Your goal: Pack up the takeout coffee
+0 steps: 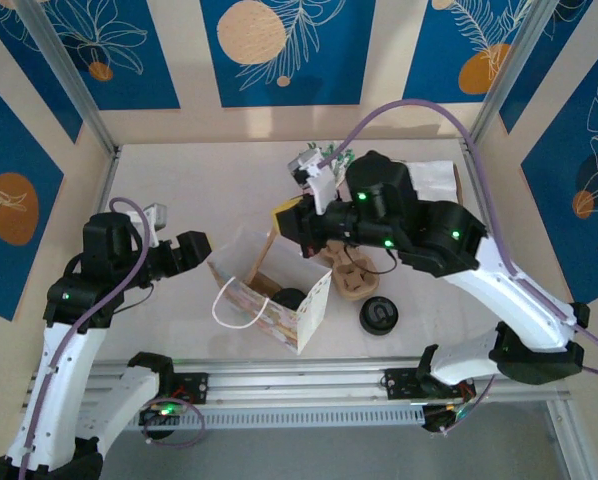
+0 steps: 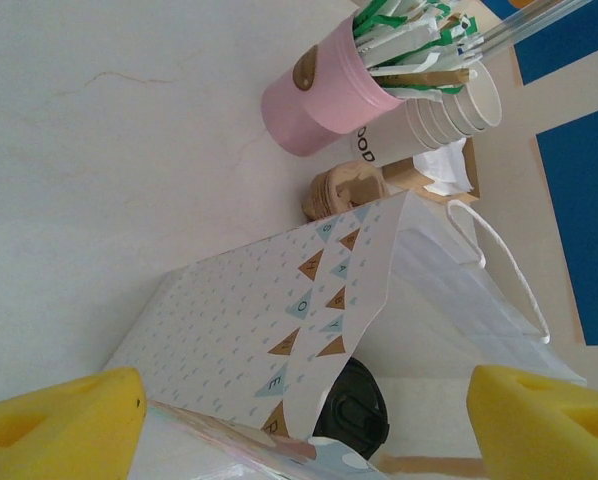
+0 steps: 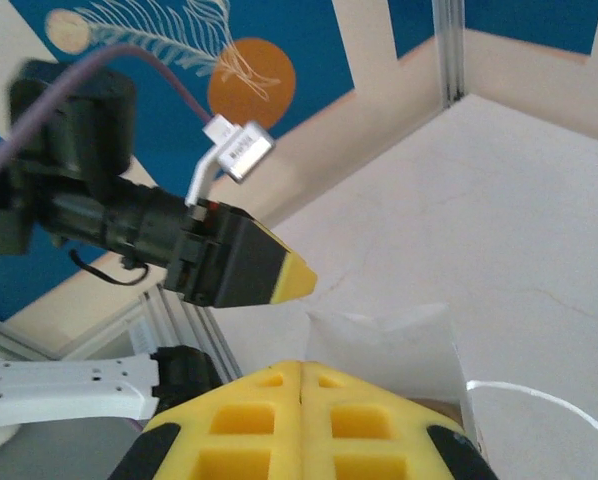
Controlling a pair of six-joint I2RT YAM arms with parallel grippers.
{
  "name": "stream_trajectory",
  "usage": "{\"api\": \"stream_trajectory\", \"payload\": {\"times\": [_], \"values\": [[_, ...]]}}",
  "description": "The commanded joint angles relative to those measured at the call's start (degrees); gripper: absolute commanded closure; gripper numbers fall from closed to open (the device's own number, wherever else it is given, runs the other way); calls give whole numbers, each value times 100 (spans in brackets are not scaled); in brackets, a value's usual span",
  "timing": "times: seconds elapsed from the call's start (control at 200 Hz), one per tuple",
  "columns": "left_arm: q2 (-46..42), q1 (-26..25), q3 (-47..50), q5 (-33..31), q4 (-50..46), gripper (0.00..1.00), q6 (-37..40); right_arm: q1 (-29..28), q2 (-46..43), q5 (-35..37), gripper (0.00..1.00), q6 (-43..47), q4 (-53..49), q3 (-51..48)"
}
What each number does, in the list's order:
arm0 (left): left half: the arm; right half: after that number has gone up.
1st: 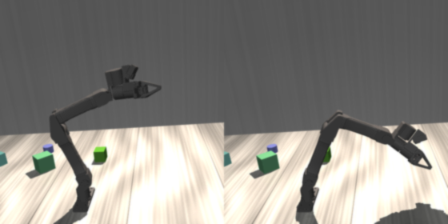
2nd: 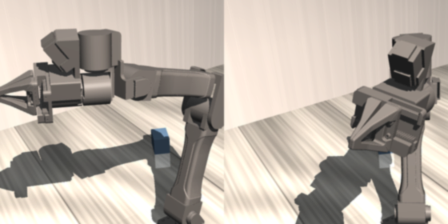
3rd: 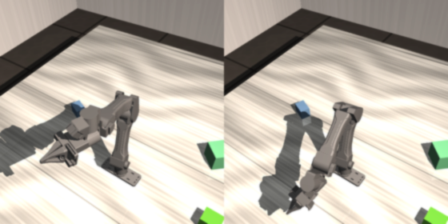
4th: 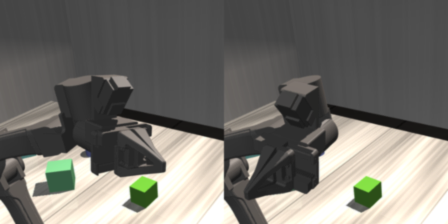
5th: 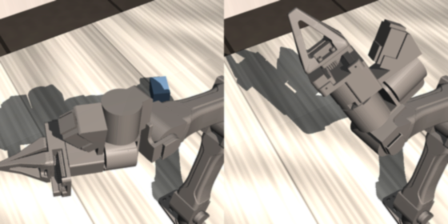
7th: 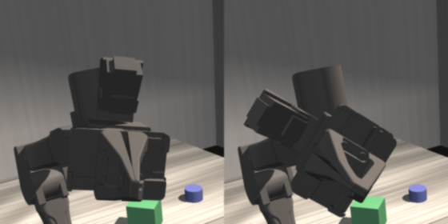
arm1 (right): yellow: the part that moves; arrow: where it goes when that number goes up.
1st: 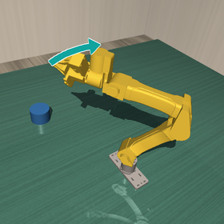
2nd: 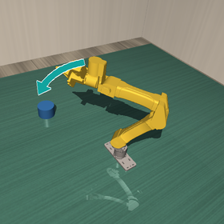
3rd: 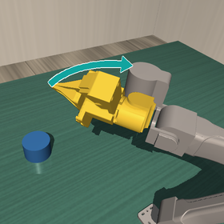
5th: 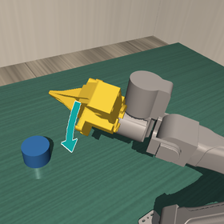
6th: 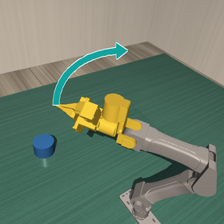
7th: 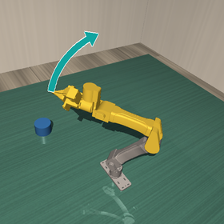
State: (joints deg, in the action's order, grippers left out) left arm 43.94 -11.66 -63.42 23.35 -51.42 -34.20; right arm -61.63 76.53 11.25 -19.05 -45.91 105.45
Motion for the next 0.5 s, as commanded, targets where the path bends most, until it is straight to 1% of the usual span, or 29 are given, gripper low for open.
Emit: {"api": "stream_trajectory", "payload": {"times": [0.0, 0.08, 0.385, 0.495], "values": [[-26, -56, -41, -94, -37, 17, 1, -81, 269, 193, 100, 64, 55, -142], [-25, -61, -21, -77, -35, 16, -16, -134, 474, 198, 100, 62, 39, -156], [-14, -64, 14, -77, -61, 16, 19, -334, 1197, 1035, 100, 354, -214, 45], [-18, -60, 22, -85, -55, 16, 21, -342, 1366, 1100, 100, 375, -263, 83]]}}
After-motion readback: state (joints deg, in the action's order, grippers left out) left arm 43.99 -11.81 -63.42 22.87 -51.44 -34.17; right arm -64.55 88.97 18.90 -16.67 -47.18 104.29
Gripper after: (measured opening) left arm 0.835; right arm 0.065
